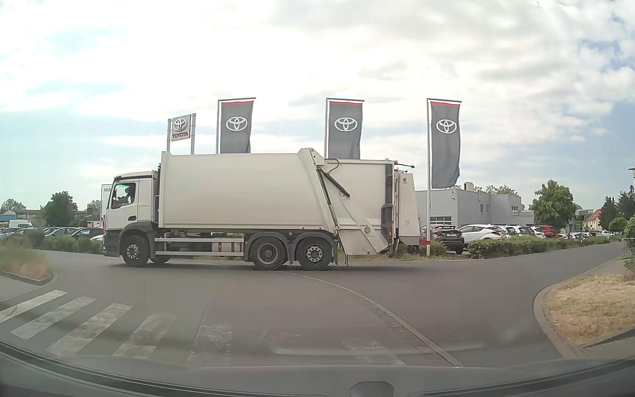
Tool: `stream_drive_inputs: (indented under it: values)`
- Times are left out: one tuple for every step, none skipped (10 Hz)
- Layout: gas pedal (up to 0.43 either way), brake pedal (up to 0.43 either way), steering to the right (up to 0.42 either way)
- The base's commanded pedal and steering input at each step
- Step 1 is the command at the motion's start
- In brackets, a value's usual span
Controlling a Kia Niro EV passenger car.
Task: Follow the waypoints while adhering to traffic rules and regulations
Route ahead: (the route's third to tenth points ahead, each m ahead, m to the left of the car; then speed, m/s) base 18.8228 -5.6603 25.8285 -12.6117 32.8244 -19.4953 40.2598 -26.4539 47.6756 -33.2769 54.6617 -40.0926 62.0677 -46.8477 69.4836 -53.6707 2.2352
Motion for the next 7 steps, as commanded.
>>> stream_drive_inputs:
  values:
    - [0.0, 0.104, -0.107]
    - [0.0, 0.03, -0.09]
    - [0.0, 0.03, -0.067]
    - [0.0, 0.03, -0.044]
    - [0.0, 0.024, -0.015]
    - [0.0, 0.03, 0.011]
    - [0.02, 0.03, 0.042]
